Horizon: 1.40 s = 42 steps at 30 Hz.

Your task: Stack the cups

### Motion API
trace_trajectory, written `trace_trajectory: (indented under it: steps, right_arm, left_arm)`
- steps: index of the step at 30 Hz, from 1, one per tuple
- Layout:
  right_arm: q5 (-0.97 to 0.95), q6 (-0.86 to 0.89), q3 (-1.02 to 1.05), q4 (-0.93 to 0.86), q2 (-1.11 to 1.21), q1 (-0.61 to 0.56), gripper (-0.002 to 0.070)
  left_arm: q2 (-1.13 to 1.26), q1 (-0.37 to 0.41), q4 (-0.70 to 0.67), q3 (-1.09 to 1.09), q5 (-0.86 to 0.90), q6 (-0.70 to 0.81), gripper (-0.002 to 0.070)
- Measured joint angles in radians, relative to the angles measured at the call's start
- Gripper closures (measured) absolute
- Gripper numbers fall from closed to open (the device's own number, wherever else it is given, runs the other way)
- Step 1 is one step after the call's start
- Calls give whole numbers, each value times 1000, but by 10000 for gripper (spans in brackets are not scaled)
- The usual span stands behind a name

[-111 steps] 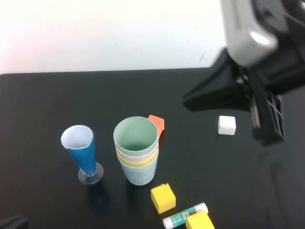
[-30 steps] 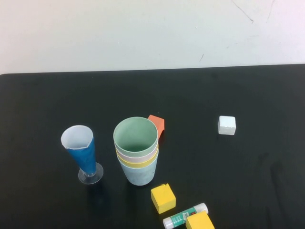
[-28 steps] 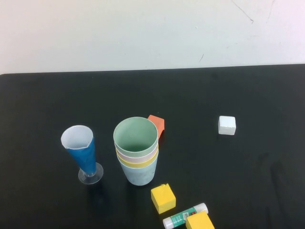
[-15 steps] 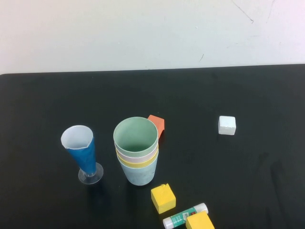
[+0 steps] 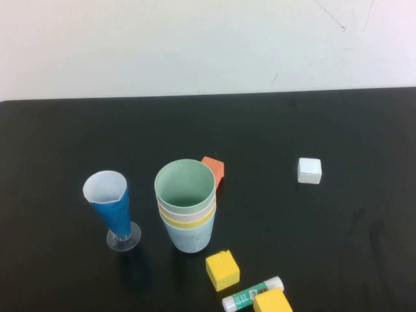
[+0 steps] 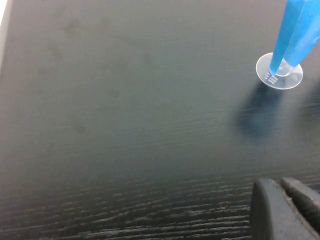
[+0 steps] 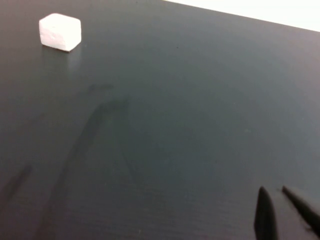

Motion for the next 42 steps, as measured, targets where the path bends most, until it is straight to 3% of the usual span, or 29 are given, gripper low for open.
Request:
trace_trajectory:
  steps: [21, 27, 30, 35, 42]
  right_arm:
    - [0, 0, 0, 0, 0, 0, 678]
    - [2, 0, 0, 0, 0, 0, 678]
    - [2, 0, 0, 0, 0, 0, 678]
    - [2, 0, 0, 0, 0, 0, 678]
    - [2, 0, 0, 0, 0, 0, 678]
  left_arm:
    - [-9, 0, 9, 17, -10, 0, 676]
    - [-104, 25, 18, 147, -217, -14, 676]
    - [-172, 67, -5, 233, -333, -14, 676]
    - [-274, 202, -95, 364, -433, -14, 676]
    - [-286, 354, -234, 531, -593, -18, 676]
